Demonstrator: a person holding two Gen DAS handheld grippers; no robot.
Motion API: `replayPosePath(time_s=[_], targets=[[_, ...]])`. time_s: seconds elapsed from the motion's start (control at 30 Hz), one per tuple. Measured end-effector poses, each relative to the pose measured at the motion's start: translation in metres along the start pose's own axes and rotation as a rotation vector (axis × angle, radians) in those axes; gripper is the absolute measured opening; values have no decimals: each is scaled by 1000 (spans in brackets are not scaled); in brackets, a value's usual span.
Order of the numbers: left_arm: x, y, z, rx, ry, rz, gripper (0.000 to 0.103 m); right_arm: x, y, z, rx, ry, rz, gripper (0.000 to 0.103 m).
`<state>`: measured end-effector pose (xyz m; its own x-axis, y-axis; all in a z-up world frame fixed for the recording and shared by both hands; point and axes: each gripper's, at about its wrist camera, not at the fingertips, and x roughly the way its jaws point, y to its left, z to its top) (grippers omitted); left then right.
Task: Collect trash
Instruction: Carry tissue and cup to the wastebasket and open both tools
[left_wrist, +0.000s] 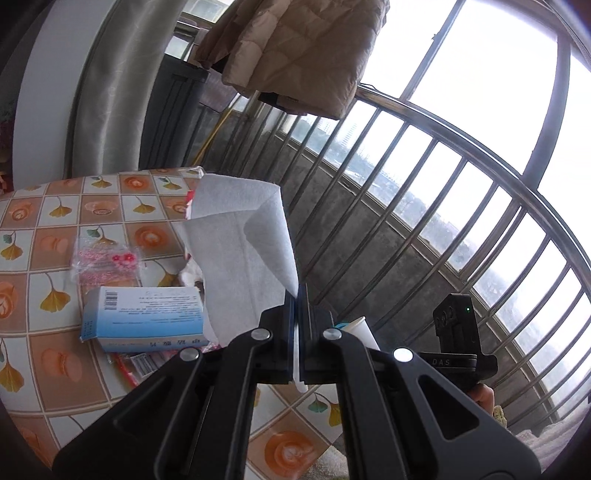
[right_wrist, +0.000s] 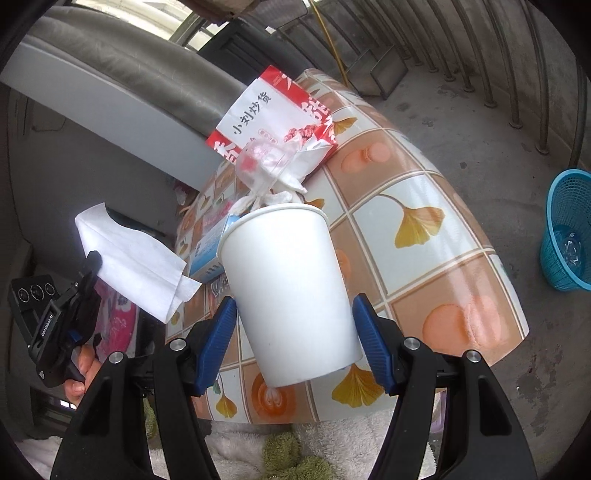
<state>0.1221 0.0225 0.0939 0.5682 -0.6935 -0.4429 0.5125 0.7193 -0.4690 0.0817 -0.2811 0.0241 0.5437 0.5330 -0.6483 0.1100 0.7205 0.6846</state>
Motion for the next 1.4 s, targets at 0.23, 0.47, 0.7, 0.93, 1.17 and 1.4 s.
replayPosePath(time_s=[0.23, 0.47, 0.7, 0.93, 1.17, 1.4], targets=[[52, -46, 11, 84, 73, -99, 0, -29, -33, 6, 77, -79, -16, 63], [124, -101, 17, 177, 191, -211, 0, -79, -84, 11, 187, -213, -62, 63], [209, -161, 11, 259, 339, -307, 0, -127, -151, 5, 366, -352, -127, 64], [304, -214, -20, 340, 519, -312, 0, -156, -223, -11, 555, -446, -178, 64], [389, -237, -62, 365, 659, -266, 0, -156, -291, -14, 721, -488, -190, 64], [474, -273, -93, 448, 750, -203, 0, -144, -353, -6, 844, -513, -221, 64]])
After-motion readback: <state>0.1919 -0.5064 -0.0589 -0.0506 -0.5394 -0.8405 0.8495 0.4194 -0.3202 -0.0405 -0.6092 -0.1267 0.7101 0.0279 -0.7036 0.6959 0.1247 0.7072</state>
